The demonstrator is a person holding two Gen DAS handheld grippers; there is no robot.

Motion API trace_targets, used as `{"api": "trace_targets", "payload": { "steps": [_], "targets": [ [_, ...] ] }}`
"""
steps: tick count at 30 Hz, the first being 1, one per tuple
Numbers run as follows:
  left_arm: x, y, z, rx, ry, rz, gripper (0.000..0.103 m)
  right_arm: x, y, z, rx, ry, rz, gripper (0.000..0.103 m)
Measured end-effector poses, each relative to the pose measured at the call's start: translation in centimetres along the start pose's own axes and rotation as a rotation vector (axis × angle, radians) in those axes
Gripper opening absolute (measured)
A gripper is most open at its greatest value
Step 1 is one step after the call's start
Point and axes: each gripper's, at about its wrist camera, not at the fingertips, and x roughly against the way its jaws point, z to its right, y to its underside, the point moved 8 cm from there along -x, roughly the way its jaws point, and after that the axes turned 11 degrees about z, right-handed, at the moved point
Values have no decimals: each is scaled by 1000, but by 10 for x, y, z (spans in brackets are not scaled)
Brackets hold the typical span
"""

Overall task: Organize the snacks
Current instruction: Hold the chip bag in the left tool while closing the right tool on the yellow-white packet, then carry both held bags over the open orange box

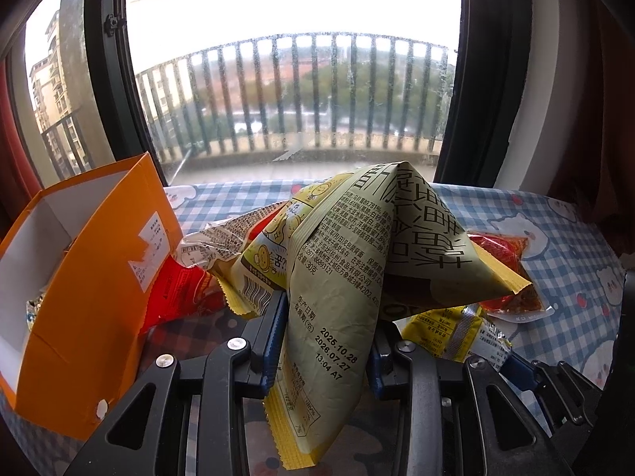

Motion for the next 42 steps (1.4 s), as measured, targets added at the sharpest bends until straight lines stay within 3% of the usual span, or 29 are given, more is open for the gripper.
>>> {"api": "trace_targets", "payload": {
  "steps": [12, 23, 36, 42],
  "targets": [
    [18, -6, -2, -2, 0, 38, 35, 31, -14, 2, 2, 21, 64, 60],
    [64, -17, -6, 3, -1, 112, 35, 78, -35, 8, -3, 55, 152, 60],
    [121, -24, -35, 33, -13, 204, 35, 140, -49, -29, 45, 60, 262, 60],
    [136, -22, -77, 68, -49, 215, 35, 150, -50, -70, 90, 33, 281, 60]
  ]
}}
